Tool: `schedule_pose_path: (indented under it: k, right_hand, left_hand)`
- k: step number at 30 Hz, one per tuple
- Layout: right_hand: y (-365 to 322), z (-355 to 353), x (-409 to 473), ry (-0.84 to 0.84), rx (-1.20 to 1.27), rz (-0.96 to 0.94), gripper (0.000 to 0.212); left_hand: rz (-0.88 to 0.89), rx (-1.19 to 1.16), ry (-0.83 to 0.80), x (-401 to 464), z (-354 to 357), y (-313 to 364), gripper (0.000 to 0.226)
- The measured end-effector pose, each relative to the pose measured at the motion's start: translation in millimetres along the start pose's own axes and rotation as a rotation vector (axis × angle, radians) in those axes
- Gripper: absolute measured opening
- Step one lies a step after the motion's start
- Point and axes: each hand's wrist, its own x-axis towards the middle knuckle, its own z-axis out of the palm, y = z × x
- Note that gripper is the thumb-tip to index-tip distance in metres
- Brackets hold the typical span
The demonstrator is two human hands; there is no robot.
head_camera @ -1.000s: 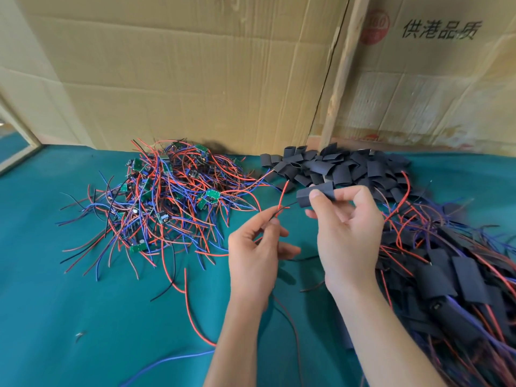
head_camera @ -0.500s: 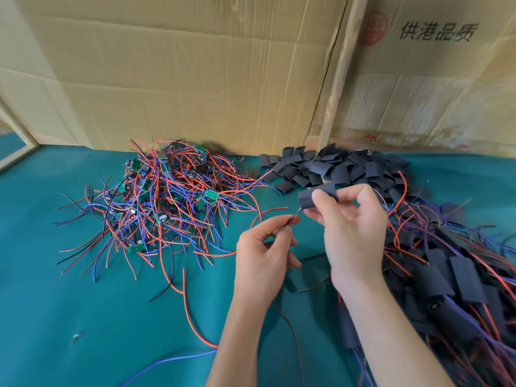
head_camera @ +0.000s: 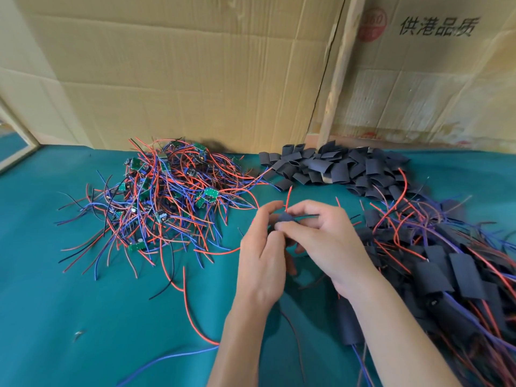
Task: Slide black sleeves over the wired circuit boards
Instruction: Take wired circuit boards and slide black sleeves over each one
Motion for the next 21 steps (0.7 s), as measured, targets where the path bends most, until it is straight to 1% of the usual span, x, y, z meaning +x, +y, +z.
schedule_pose_path:
  k: [2, 4, 9, 12, 14, 17, 21]
  right_hand:
    - [2.2, -2.9, 0.6, -0.06, 0.01, -0.003, 0.012]
    - [4.8, -5.9, 1.6, -0.086, 0.073, -0.004, 0.003]
    - [7.3, -12.7, 3.6, -0.047, 0.21, 0.0, 0.012]
    - [6.4, -17.0, 3.3, -0.044, 0.288, 0.026, 0.011]
    - [6.3, -21.0, 3.5, -0.047, 0.31, 0.038, 0.011]
    - [5.8, -25.1, 3.3, -0.038, 0.342, 0.047, 0.011]
    - [6.7, -27.7, 4.3, 0.034, 0.32, 0.018, 0.009]
  left_hand:
    - [0.001, 0.009, -0.043, -0.3, -0.1, 1.3, 0.043]
    - [0.026, 0.052, -0.072, -0.6, -0.8, 3.4, 0.037]
    - [0.027, 0.105, -0.103, 1.1, -2.5, 4.1, 0.037]
    - [-0.007, 0.175, -0.155, 1.7, -1.6, 1.4, 0.021]
    - [-0.049, 0.163, -0.185, 2.3, -0.4, 1.0, 0.015]
    - [-0.067, 0.114, -0.202, 2.3, -0.3, 0.8, 0.015]
    - [-0.099, 0.057, -0.215, 2.5, -0.7, 0.0, 0.02]
